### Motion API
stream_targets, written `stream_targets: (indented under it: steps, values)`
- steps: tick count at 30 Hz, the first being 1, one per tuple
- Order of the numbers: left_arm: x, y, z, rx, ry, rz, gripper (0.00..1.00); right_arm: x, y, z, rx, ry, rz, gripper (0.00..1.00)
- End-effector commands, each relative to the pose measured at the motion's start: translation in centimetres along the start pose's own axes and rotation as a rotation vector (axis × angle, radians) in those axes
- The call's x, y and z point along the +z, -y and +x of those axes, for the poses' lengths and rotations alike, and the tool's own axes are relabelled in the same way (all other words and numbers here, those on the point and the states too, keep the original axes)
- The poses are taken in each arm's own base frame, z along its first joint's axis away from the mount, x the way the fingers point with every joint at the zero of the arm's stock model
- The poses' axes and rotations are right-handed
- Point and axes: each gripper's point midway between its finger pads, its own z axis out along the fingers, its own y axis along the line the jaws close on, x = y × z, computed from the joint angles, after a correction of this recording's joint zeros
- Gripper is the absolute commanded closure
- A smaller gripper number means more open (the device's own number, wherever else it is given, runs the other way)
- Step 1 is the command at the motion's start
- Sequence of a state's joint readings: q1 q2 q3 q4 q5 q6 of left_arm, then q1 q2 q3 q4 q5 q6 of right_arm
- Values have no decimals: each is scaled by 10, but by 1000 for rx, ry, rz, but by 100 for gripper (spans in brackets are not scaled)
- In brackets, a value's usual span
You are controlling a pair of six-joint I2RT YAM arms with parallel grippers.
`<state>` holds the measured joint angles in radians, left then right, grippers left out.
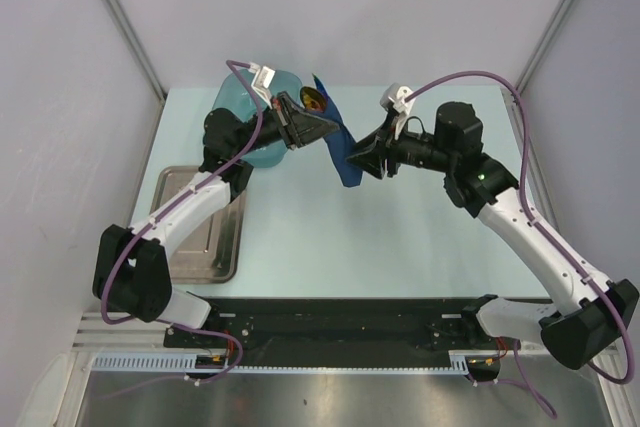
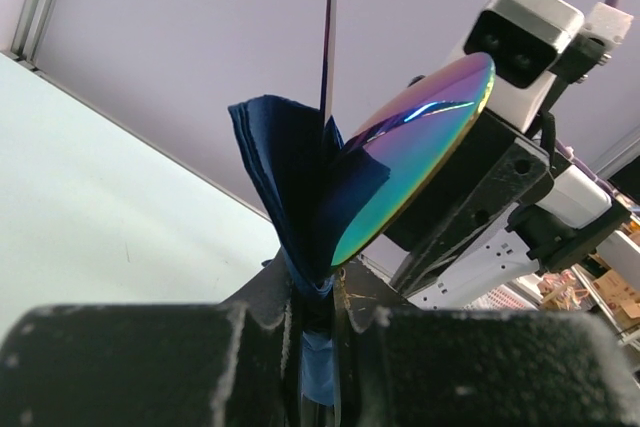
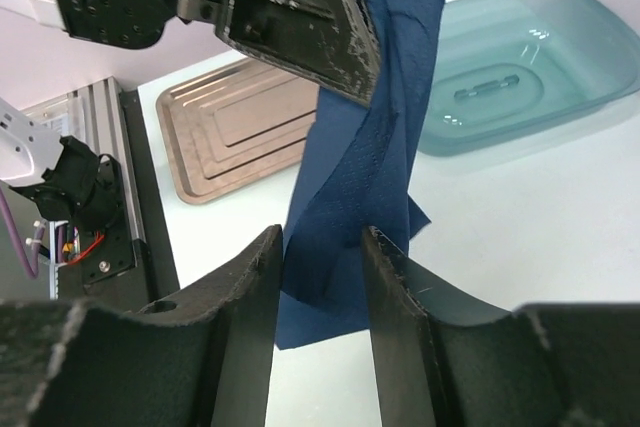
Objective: Place the utensils on the paper napkin and roll it up
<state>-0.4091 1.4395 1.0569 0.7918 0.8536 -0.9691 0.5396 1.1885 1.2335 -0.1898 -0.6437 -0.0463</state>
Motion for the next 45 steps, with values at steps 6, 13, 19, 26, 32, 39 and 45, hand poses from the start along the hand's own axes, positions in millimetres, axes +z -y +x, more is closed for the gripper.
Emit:
stream_targets:
  steps: [6,13,19,26,32,39,45]
  values:
    - [0,21,-24,61,49,45,100,-12,17,-30,-40,73,78,47]
    - [2,-3,-33,7,77,-31,100,-35,-16,-59,-96,121,12,44]
    - [4,0,-34,10,69,-14,100,-24,-24,-54,-118,122,-43,47]
    - [5,19,-38,71,58,48,100,0,-17,-45,-118,114,-82,54]
    - [3,39,-33,108,30,119,100,6,-7,-27,-111,81,-64,47]
    - [2,55,-16,127,-13,184,100,7,-7,-20,-100,66,-68,44]
    - [3,58,-17,132,-19,198,100,6,-8,-11,-87,48,-76,40]
